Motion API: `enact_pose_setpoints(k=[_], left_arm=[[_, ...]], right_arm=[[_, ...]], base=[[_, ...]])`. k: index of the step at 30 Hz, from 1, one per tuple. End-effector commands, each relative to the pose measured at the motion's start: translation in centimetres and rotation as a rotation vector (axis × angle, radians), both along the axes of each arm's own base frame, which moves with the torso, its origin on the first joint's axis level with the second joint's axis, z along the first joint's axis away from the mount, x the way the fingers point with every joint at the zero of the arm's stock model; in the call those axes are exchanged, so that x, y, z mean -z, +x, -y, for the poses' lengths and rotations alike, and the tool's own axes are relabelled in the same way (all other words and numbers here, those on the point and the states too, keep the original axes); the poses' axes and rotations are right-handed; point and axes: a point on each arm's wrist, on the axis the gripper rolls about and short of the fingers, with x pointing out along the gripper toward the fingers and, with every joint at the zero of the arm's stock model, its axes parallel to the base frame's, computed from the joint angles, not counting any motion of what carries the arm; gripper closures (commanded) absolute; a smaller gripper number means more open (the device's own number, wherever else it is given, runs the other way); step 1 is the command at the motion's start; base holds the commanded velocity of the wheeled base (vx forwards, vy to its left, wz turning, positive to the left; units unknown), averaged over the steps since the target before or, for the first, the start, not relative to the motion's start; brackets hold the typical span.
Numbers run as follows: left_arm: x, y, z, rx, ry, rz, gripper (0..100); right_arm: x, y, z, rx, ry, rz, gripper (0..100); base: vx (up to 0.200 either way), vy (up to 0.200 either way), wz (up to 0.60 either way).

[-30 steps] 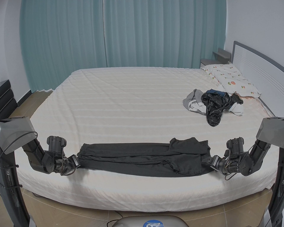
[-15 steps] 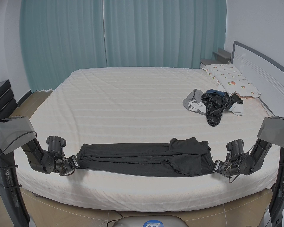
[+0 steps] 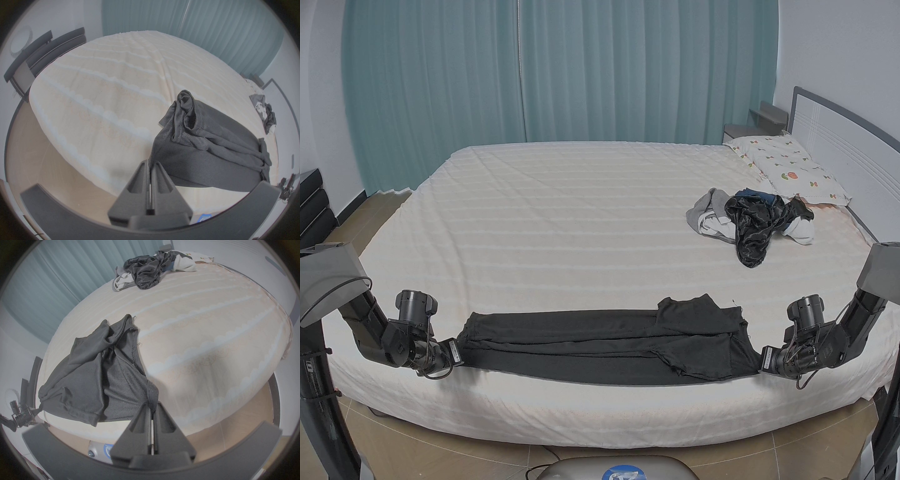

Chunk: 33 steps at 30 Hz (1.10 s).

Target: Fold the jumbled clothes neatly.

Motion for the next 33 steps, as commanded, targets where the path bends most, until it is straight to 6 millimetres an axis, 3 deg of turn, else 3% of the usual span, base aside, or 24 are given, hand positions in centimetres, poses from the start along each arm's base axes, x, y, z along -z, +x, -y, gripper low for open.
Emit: enact_pose_setpoints(k=[1,6,7,14,19,24,33], left_arm=[[0.3,-0.7,0.1,0.018,0.015,-0.03,100],[0.4,-1.1,0.2,0.039,0.032,-0.064,100],[0.5,-1.1,0.2,0.039,0.032,-0.067,0],[0.3,-1.1,0.2,0.039,0.032,-0.059,0],[-2.0,-0.8,-0.7,-0.001,0.028,0.021,0],[-3.1,0.0,-1.3,-0.029,-0.002,0.081,0],[-2.8,1.8,-1.0,0.041,-0.256,0.129,0]], right_arm=[[0.2,-0.4,0.0,-0.013,-0.009,-0.014,100],[0.6,-0.7,0.0,-0.031,-0.022,-0.031,100],[0.8,-0.7,-0.1,-0.034,-0.022,-0.035,0],[0.5,-0.2,-0.1,-0.026,-0.016,-0.012,0],[-2.3,0.1,0.8,0.011,-0.005,0.087,0],[-3.1,0.7,1.6,0.039,0.002,0.128,0],[-3.0,1.1,1.2,0.049,0.03,0.145,0]], base=[[0.0,0.0,0.0],[0.0,0.0,0.0],[0.0,0.0,0.0],[0.0,0.0,0.0],[0.0,0.0,0.0],[0.0,0.0,0.0],[0.0,0.0,0.0]])
